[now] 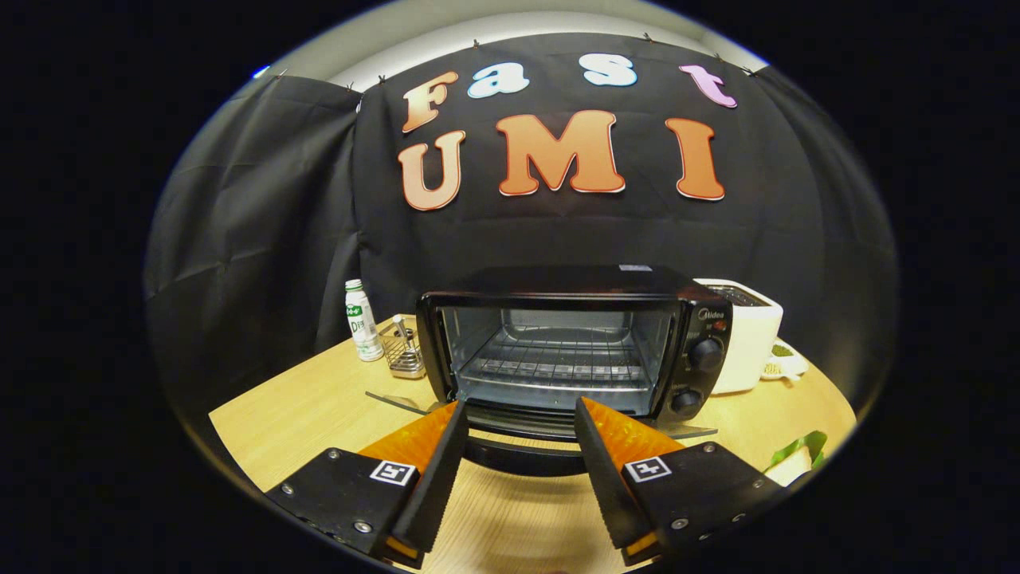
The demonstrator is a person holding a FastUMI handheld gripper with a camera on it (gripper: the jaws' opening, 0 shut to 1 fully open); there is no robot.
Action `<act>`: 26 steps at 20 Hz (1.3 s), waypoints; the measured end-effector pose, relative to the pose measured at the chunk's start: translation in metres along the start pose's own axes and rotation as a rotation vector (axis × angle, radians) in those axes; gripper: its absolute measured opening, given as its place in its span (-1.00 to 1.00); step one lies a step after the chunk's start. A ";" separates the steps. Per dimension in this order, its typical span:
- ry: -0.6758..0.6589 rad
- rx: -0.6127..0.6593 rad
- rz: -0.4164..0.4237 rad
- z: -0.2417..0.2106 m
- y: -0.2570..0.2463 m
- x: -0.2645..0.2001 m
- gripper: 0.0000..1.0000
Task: Open the toaster oven, put the food inside, and close the toaster oven door.
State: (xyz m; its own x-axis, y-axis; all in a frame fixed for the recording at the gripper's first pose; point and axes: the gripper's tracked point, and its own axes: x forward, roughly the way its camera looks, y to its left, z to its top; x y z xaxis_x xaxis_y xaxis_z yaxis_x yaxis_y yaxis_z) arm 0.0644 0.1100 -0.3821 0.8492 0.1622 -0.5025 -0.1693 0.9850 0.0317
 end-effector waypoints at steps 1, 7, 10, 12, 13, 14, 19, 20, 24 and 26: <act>0.018 0.016 0.002 -0.009 -0.001 -0.002 0.60; 0.145 0.072 -0.018 -0.057 -0.008 0.000 0.62; 0.156 0.088 -0.028 -0.068 -0.009 0.001 0.63; 0.223 0.098 -0.032 -0.090 -0.010 0.003 0.63; 0.256 0.110 -0.029 -0.101 -0.011 0.001 0.63; 0.230 0.116 -0.024 -0.094 -0.010 0.002 0.63; 0.234 0.197 -0.003 -0.088 -0.017 -0.017 0.63; 0.234 0.204 -0.009 -0.088 -0.021 -0.024 0.66; 0.207 0.210 0.004 -0.069 -0.032 -0.058 0.73; 0.177 0.207 0.009 -0.050 -0.046 -0.078 0.75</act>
State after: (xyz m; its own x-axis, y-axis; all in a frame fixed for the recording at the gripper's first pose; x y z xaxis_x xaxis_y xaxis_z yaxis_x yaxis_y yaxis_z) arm -0.0188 0.0487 -0.3875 0.7443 0.1758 -0.6443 -0.0548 0.9776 0.2034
